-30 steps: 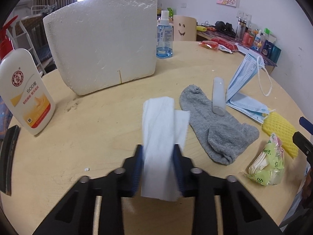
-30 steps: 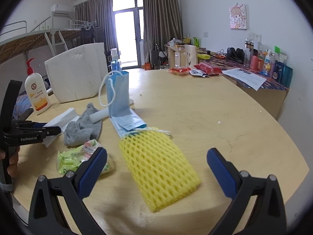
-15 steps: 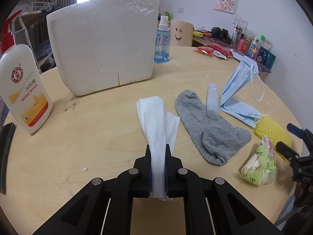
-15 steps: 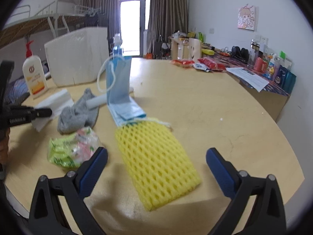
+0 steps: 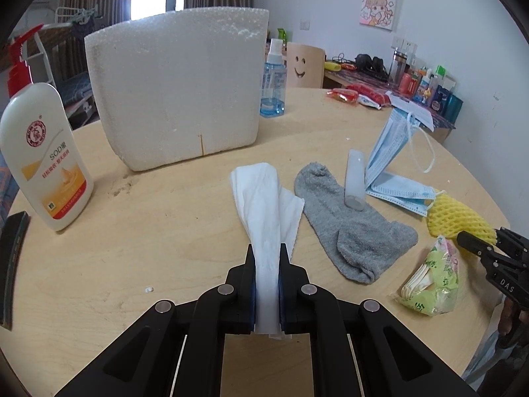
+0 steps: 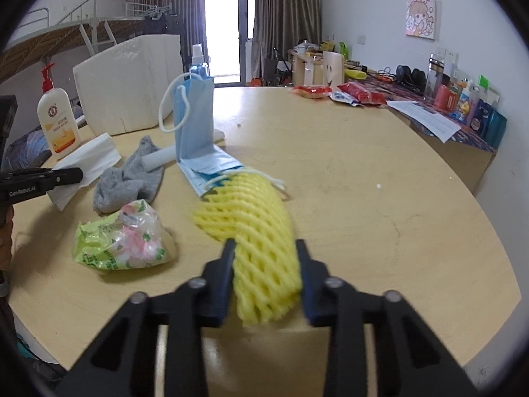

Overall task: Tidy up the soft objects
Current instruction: 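Lower the right tool onto the yellow foam net sleeve and close it, then lift the paper towel with the left tool while the right tool carries the foam sleeve to the box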

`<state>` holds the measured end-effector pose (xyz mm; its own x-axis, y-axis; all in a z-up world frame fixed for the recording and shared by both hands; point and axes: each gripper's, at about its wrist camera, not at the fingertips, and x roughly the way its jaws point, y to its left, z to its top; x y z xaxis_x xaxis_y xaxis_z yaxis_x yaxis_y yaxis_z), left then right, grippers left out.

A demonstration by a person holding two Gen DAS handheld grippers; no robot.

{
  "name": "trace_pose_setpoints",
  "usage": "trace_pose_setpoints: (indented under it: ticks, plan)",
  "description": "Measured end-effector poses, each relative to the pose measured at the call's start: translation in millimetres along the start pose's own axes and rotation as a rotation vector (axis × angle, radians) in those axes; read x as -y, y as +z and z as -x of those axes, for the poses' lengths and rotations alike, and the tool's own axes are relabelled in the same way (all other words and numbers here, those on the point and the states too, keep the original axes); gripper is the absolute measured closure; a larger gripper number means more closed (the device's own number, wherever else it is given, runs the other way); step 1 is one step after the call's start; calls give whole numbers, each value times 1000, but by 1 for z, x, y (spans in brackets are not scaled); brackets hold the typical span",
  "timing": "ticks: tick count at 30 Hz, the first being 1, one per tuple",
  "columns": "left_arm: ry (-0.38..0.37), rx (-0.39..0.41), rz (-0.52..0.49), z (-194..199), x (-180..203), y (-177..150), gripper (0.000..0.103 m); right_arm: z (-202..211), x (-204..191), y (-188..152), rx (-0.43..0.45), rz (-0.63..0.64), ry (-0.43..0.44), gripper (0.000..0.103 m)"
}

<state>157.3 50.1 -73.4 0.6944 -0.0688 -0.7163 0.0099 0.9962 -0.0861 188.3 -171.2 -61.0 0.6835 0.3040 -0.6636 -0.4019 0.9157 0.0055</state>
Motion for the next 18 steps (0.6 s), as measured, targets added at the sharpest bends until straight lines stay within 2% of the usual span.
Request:
trace_pose_setpoints:
  ticks: [1, 2, 13, 18]
  plan:
    - [-1, 3, 0, 1, 0, 1, 93, 3, 1, -1, 12, -3, 11, 76]
    - [-1, 7, -1, 3, 0, 1, 93, 4, 0, -1, 15, -4, 17, 77]
    - [-2, 98, -11, 39, 4, 3, 93, 62, 12, 8, 167, -65, 9, 77]
    - [-6, 133, -22, 56, 9, 0, 93, 81, 14, 13, 218, -93, 64, 77]
